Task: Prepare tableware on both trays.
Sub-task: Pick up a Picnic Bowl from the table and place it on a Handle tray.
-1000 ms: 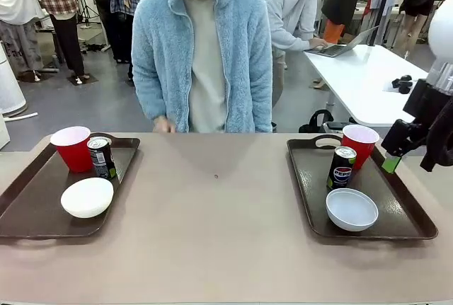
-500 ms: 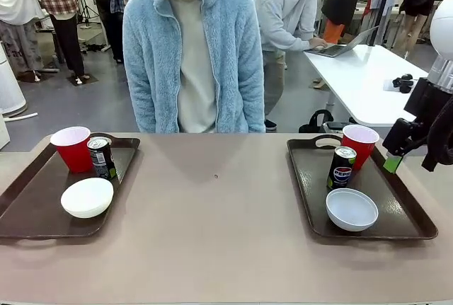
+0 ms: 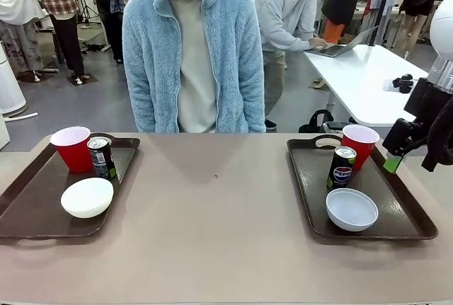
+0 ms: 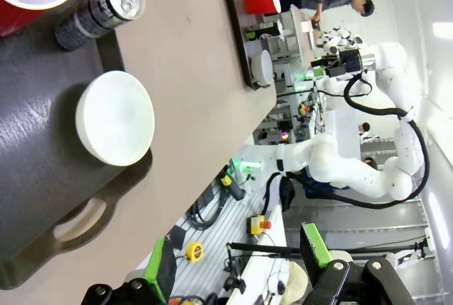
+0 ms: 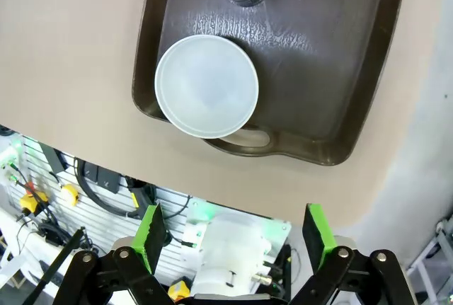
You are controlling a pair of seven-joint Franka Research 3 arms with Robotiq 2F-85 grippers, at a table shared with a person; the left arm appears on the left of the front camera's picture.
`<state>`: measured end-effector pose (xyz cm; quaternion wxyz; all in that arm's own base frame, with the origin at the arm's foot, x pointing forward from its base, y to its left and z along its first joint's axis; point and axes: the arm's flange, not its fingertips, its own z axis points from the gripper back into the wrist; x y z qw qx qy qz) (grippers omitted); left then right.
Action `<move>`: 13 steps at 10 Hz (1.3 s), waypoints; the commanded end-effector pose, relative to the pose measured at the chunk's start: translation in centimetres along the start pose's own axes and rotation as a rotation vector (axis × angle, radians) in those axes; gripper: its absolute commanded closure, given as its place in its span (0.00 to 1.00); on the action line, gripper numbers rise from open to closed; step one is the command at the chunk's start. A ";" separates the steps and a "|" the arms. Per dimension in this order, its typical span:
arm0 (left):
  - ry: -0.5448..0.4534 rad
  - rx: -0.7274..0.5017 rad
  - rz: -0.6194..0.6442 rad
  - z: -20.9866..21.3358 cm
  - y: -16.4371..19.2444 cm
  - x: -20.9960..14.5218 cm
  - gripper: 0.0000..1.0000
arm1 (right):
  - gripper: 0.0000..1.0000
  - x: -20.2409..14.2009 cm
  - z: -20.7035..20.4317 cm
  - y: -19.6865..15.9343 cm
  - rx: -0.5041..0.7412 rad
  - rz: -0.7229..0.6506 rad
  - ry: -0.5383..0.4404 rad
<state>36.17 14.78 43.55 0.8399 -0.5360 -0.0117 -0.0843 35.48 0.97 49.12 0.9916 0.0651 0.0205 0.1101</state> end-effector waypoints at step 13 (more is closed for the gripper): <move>-0.012 -0.014 -0.017 0.2 -0.1 0.0 0.07 | 0.00 -7.8 0.9 -17.0 1.063 -0.076 -0.227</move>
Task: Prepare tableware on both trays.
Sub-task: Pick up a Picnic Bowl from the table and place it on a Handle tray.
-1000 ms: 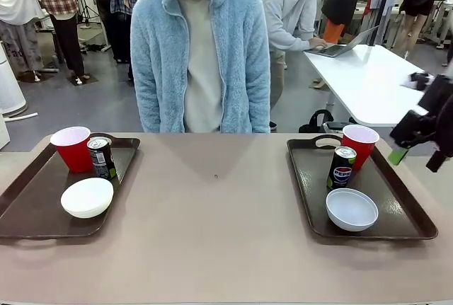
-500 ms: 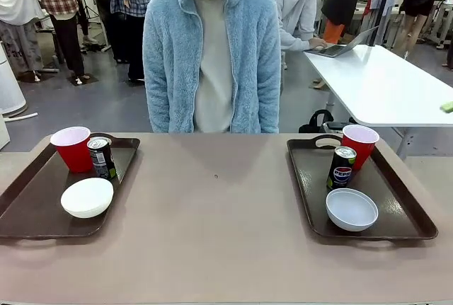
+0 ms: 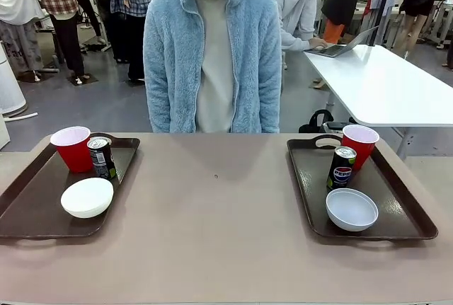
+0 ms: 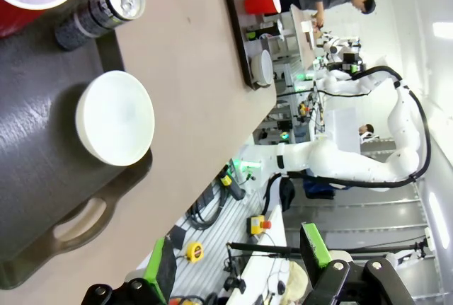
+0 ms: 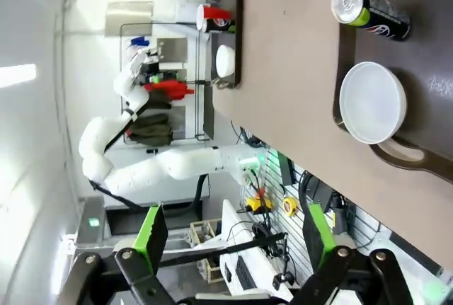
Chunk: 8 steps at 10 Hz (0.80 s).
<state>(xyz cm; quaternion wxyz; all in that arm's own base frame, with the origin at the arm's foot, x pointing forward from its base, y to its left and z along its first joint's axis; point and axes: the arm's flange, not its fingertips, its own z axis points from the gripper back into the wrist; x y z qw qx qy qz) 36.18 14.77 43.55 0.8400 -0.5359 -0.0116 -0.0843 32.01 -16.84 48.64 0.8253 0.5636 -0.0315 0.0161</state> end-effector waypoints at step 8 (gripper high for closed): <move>-0.012 -0.015 -0.017 0.2 -0.1 0.0 0.07 | 0.00 -0.4 -0.1 -0.3 0.017 0.031 0.017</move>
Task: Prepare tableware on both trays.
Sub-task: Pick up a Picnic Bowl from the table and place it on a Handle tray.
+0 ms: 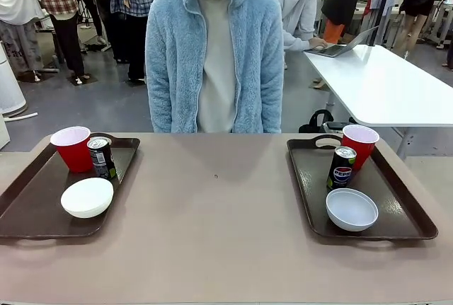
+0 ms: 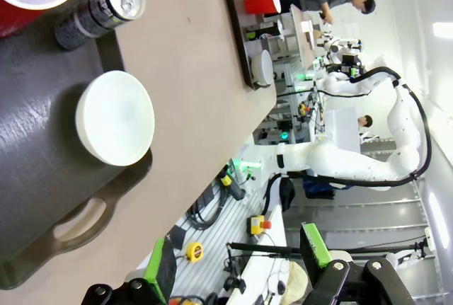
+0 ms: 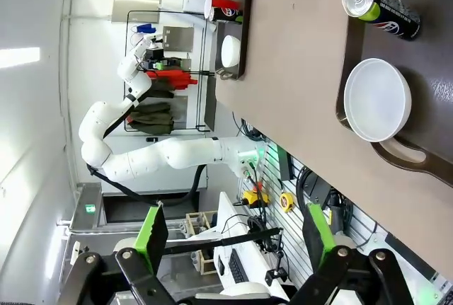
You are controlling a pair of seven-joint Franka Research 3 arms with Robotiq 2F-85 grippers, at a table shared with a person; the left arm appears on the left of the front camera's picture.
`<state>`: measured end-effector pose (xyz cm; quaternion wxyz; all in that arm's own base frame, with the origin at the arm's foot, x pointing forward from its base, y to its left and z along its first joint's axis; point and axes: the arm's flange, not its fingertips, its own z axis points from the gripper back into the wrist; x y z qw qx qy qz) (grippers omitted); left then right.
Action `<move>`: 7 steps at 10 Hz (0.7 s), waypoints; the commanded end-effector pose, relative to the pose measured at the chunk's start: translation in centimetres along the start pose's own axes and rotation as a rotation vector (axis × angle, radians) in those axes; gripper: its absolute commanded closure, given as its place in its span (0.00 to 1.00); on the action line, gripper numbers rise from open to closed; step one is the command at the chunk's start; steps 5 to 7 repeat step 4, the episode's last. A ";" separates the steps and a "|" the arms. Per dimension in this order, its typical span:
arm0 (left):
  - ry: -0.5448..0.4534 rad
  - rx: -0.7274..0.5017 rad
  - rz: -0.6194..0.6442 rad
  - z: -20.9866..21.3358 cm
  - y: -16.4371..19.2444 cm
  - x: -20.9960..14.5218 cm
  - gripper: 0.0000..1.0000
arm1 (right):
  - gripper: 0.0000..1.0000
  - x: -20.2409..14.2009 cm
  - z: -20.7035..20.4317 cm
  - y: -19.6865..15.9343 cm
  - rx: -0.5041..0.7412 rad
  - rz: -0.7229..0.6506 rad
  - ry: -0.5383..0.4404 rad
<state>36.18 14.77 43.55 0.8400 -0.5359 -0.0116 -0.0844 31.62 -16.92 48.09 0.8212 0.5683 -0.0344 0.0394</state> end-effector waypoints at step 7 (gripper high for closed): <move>-0.012 -0.014 -0.017 0.2 -0.1 0.0 0.07 | 0.00 0.1 0.0 0.2 0.004 -0.011 -0.004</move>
